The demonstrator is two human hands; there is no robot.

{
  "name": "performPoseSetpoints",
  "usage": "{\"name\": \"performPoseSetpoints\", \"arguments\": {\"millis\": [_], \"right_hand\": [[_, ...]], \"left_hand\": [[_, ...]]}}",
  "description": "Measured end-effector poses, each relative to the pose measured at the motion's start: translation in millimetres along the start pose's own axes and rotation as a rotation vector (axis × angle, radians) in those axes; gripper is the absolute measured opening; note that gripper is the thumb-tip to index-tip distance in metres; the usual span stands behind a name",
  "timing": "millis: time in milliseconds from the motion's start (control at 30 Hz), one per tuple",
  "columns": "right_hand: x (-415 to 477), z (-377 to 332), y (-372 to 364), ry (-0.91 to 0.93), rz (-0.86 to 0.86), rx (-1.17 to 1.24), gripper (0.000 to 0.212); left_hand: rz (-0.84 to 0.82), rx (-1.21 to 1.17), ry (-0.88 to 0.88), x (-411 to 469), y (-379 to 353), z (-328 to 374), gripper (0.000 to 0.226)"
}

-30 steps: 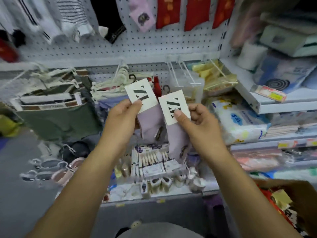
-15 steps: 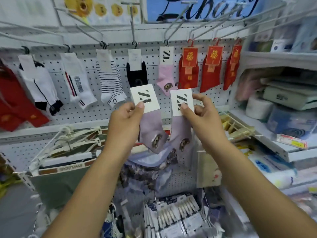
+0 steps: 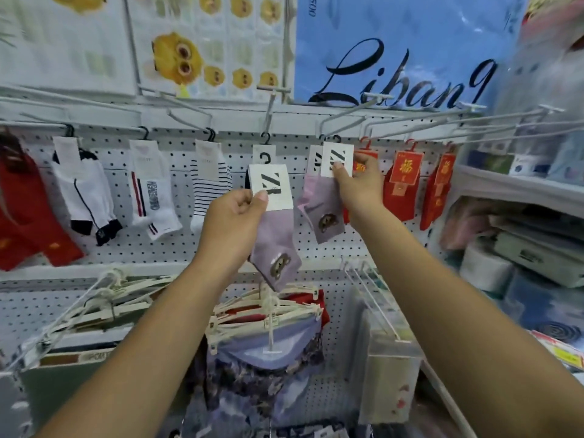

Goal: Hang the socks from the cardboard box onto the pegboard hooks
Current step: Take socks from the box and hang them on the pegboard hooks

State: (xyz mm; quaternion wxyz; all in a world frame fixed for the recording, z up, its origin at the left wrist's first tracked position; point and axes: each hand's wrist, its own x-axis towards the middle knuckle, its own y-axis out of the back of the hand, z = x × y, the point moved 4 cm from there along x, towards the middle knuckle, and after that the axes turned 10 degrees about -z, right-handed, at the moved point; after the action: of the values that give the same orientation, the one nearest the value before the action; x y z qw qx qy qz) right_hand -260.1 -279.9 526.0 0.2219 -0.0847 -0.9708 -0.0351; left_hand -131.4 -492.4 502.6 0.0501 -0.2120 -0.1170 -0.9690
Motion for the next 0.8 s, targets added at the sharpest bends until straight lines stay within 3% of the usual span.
{"name": "performPoseSetpoints", "arguments": {"millis": [433,800], "right_hand": [[36.1,24.9,-7.1,0.031,-0.073,-0.047,0.028],[44.0,25.1,11.8,-0.075,-0.244,-0.105,0.048]], "left_hand": [[-0.004,0.023,0.085,36.8,-24.3,-16.9,0.028],[-0.041,0.01,0.061,65.7,-51.8,-7.0,0.023]]}}
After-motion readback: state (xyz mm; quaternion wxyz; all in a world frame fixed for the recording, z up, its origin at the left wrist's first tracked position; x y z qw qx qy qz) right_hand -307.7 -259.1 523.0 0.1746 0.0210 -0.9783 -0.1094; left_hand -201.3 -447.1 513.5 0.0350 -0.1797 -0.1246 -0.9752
